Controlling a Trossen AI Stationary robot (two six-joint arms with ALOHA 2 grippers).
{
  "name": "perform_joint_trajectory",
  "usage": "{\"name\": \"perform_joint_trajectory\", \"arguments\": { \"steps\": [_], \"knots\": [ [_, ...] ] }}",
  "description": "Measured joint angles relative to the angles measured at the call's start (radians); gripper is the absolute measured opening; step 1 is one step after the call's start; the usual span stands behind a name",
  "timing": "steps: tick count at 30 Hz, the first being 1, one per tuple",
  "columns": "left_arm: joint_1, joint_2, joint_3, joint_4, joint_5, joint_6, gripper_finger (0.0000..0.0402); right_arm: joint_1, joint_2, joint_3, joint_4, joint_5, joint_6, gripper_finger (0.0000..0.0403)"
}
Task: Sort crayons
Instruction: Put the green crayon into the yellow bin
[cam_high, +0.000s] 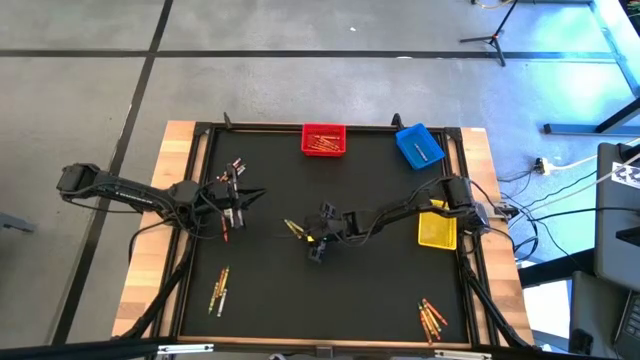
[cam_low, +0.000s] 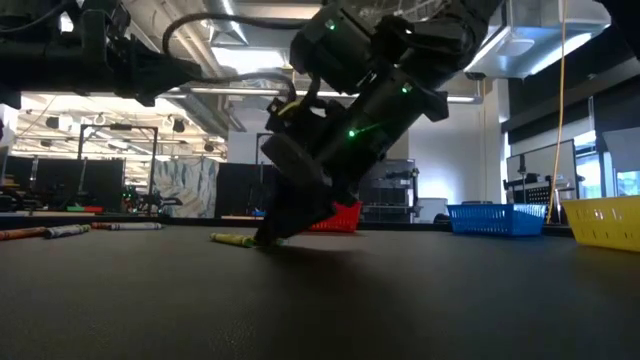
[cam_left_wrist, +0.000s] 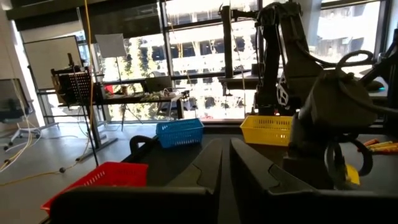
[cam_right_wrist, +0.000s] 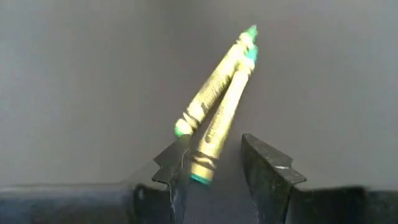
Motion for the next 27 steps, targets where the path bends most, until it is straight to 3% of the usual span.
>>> {"name": "perform_joint_trajectory", "arguments": {
  "steps": [9,21,27],
  "knots": [
    [0.0,0.0,0.0,0.0,-0.01,0.002,0.0025,-0.002,0.012,0.003,-0.017,0.011,-0.006,0.0134],
    [0.0,0.0,0.0,0.0,-0.01,0.002,0.0025,-0.002,0.012,0.004,-0.042,0.011,-0.04,0.0017],
    [0.0,0.0,0.0,0.0,-0.01,0.001,0.0025,0.001,0.011,0.004,-0.043,0.039,-0.079,0.0021]
  ]
}}
